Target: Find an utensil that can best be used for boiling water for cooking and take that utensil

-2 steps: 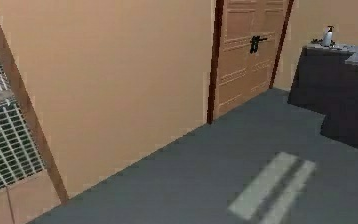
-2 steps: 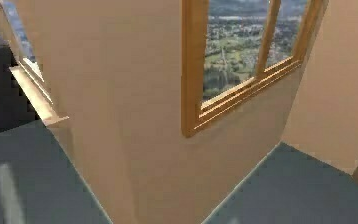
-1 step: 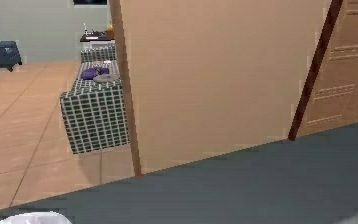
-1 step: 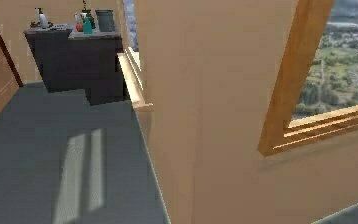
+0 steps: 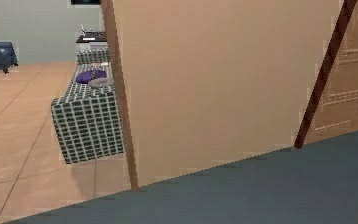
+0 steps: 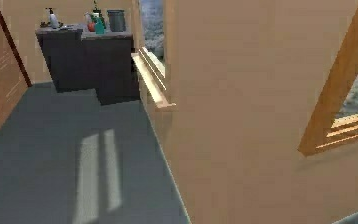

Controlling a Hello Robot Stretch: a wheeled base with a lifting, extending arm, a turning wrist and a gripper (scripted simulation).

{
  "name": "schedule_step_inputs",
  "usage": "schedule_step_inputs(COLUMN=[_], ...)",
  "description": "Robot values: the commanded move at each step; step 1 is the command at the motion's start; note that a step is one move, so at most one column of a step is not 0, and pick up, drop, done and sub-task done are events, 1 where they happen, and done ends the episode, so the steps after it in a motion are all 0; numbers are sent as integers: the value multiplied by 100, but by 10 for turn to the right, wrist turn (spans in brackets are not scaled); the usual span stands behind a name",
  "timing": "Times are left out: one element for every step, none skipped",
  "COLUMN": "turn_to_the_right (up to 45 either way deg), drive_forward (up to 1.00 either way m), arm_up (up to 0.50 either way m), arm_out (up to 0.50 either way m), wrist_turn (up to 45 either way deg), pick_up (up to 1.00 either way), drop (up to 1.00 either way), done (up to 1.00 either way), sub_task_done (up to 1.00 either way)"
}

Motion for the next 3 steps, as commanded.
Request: schedule_step_inputs(turn_to_the_right=[360,0,270], drive_forward=[0,15,0], arm_up=[0,0,0], arm_out=[0,0,0], wrist_turn=[0,0,0], pick_up=[0,0,0], drop=[0,0,0], done=[0,0,0], sub_task_done=[0,0,0])
